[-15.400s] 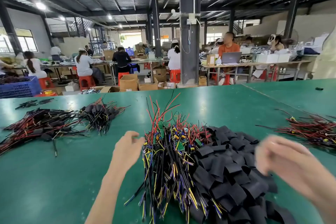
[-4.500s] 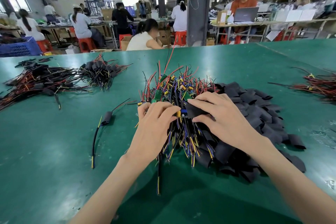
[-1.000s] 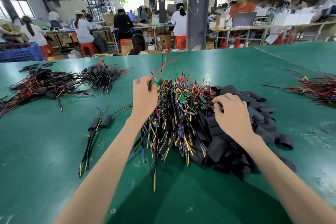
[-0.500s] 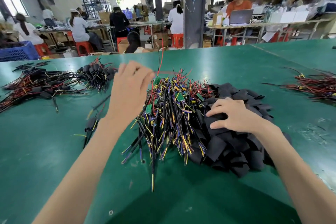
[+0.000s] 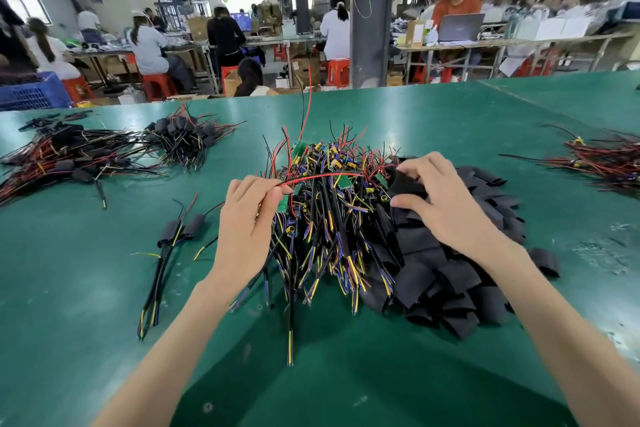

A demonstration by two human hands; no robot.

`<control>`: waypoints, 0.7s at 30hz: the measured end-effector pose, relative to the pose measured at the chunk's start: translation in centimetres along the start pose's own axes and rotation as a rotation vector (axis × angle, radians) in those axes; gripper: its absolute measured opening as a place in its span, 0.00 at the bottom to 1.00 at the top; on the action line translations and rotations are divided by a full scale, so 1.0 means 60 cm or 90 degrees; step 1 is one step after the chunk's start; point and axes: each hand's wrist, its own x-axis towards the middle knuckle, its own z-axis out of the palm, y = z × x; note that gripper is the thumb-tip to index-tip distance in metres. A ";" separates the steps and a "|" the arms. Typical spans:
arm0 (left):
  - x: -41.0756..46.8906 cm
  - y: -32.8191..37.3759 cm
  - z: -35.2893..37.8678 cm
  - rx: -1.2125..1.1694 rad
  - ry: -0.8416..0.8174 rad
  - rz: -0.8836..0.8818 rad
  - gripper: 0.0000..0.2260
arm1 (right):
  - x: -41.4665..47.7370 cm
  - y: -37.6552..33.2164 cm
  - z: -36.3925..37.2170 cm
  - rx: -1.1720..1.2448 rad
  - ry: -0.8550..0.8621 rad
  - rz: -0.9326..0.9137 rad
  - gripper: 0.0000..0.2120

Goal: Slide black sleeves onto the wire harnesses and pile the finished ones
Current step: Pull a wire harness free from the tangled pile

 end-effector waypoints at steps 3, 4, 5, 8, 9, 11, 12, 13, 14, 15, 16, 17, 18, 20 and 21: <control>-0.005 0.008 0.004 -0.046 -0.016 -0.014 0.09 | -0.005 -0.011 0.013 0.043 -0.005 -0.032 0.19; -0.007 0.011 0.005 -0.054 -0.021 -0.014 0.09 | -0.006 -0.013 0.018 0.044 -0.012 -0.040 0.19; -0.008 0.013 0.007 -0.059 -0.026 -0.012 0.09 | -0.006 -0.014 0.021 0.045 -0.017 -0.045 0.19; -0.011 0.014 0.011 -0.062 -0.040 0.007 0.09 | -0.005 -0.017 0.024 0.059 -0.011 -0.051 0.19; -0.012 0.014 0.012 -0.058 -0.043 0.013 0.09 | -0.006 -0.018 0.024 0.067 -0.004 -0.051 0.18; -0.013 0.012 0.014 -0.047 -0.047 0.017 0.09 | -0.006 -0.021 0.021 0.090 0.006 -0.049 0.17; -0.013 0.011 0.014 -0.043 -0.047 0.013 0.09 | -0.006 -0.023 0.020 0.099 0.006 -0.047 0.17; -0.014 0.009 0.014 -0.042 -0.047 0.004 0.10 | -0.006 -0.024 0.019 0.104 0.003 -0.044 0.17; -0.014 0.008 0.014 -0.042 -0.045 -0.005 0.10 | -0.006 -0.025 0.018 0.108 0.000 -0.043 0.17; -0.014 0.006 0.013 -0.041 -0.043 -0.010 0.10 | -0.007 -0.025 0.017 0.112 -0.001 -0.043 0.17; -0.014 0.005 0.013 -0.039 -0.041 -0.015 0.10 | -0.007 -0.025 0.017 0.115 -0.002 -0.043 0.16; -0.014 0.003 0.013 -0.036 -0.039 -0.019 0.10 | -0.008 -0.025 0.017 0.120 -0.003 -0.042 0.16; -0.014 0.002 0.013 -0.032 -0.037 -0.021 0.09 | -0.008 -0.026 0.017 0.127 -0.006 -0.041 0.16; -0.013 -0.001 0.014 -0.021 -0.032 -0.018 0.09 | -0.008 -0.028 0.016 0.146 -0.013 -0.040 0.16; -0.013 -0.002 0.014 -0.014 -0.030 -0.012 0.09 | -0.008 -0.029 0.016 0.151 -0.016 -0.039 0.17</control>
